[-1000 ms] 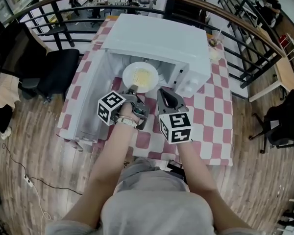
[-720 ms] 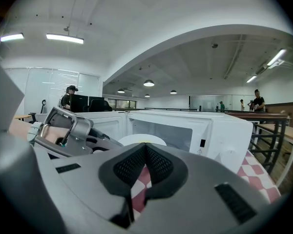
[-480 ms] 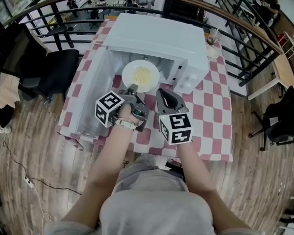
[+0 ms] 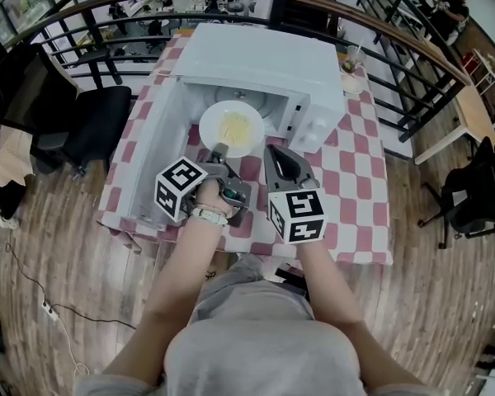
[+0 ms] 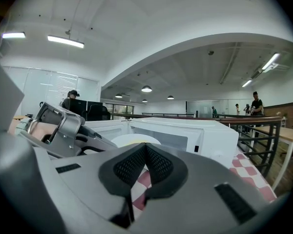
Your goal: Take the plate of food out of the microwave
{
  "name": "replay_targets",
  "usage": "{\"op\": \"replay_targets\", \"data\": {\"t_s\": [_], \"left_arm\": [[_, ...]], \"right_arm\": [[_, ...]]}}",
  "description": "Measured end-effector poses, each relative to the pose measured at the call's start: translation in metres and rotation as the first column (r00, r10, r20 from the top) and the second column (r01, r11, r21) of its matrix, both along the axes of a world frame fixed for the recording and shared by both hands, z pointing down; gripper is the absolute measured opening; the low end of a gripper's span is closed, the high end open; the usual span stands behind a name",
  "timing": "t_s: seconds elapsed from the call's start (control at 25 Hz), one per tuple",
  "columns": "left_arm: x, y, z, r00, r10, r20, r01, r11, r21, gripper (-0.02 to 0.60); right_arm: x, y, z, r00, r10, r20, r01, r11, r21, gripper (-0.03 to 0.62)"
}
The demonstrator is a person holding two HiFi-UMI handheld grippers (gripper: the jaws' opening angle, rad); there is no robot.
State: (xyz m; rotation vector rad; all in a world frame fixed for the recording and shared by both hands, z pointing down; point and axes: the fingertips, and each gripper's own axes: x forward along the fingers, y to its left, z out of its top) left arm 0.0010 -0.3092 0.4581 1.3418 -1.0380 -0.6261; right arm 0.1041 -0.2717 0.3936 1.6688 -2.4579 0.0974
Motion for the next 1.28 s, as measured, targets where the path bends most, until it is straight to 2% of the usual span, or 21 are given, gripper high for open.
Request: {"op": "replay_targets", "data": {"t_s": [0.44, 0.96, 1.28], "left_arm": [[0.007, 0.029, -0.023, 1.000, 0.015, -0.017, -0.015, 0.999, 0.034, 0.011], [0.010, 0.047, -0.042, 1.000, 0.012, -0.027, -0.010, 0.995, 0.097, 0.011], [0.014, 0.059, -0.049, 0.998, 0.019, -0.055, -0.015, 0.997, 0.079, 0.012]], "right_arm": [[-0.004, 0.018, -0.021, 0.999, 0.034, -0.012, -0.033, 0.998, 0.053, 0.025], [0.010, 0.038, -0.039, 0.997, 0.077, 0.011, -0.078, 0.993, 0.094, 0.025], [0.013, 0.045, -0.044, 0.996, 0.083, 0.013, -0.084, 0.992, 0.095, 0.025]]}}
